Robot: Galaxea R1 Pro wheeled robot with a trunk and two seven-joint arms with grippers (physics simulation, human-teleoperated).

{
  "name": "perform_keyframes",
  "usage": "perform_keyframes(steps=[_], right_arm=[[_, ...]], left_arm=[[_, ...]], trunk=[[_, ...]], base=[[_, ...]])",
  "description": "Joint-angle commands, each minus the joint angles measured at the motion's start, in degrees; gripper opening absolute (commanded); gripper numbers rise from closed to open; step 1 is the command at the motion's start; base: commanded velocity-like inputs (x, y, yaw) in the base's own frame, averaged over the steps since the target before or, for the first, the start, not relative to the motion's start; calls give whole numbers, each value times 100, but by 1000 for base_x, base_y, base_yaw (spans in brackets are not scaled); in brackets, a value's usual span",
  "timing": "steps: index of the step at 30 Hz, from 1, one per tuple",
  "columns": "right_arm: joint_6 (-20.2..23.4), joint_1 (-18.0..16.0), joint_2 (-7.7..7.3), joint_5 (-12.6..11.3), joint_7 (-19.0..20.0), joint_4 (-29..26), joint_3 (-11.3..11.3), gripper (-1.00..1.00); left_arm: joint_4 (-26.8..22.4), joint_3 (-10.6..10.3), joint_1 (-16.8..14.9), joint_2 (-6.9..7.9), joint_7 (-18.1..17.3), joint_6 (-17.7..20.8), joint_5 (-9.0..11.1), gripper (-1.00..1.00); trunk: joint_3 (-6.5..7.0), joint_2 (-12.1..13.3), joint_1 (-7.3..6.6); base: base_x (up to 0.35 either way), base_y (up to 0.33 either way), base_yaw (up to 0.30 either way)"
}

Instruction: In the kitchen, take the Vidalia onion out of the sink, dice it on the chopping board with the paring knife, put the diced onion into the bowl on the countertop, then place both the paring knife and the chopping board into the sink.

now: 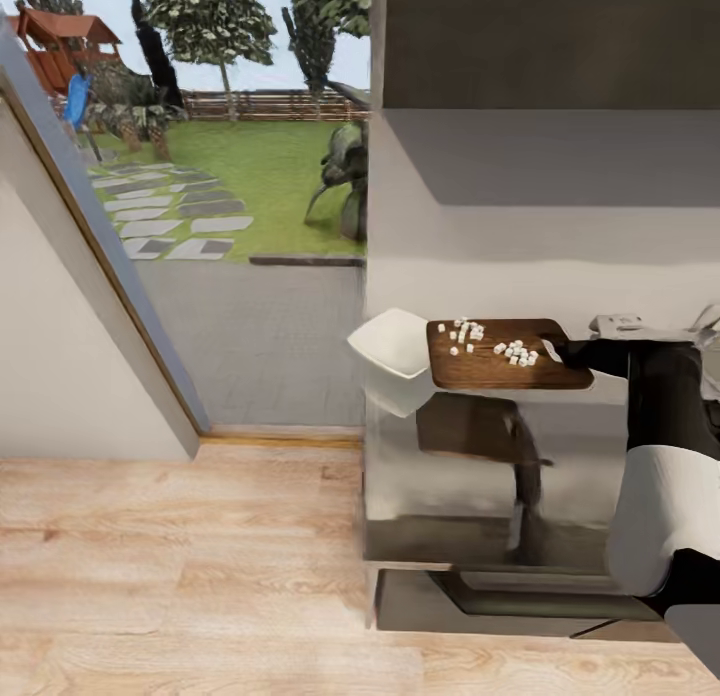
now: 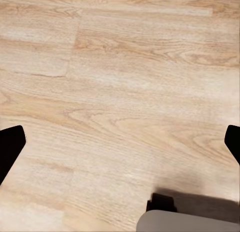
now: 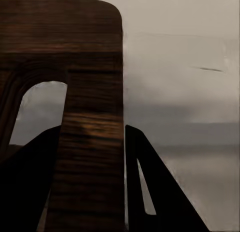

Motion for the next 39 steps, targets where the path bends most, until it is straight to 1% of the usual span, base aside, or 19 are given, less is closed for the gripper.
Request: perform_keyframes(steps=[1,11,18,25,39], right_arm=[[13,-8,3,39,58,-7,-3,-100],[13,-9,-26,48,58,-11,12,-100],[13,-13,-49,56,52,-115,8,-100],[13,-13,-50,63,51,-139,5,-100],[13,-13,-41,63,58,-139,4,-100]], left_arm=[[21,-9,-11,-1,-15,-32,35,100],[18,-12,-12,-1,-15,-32,35,100],[13,-9,-12,-9,-15,-32,35,100],[12,-13,-11,-9,-15,-32,35,100],[21,-15,-13,-16,-15,-40,35,100]], trunk=[[-6,-5,2],[-6,-5,2],[-6,-5,2],[-6,-5,2],[-6,-5,2]], base=[[167,290,0],[180,261,0],[43,19,0],[210,0,0],[8,0,0]])
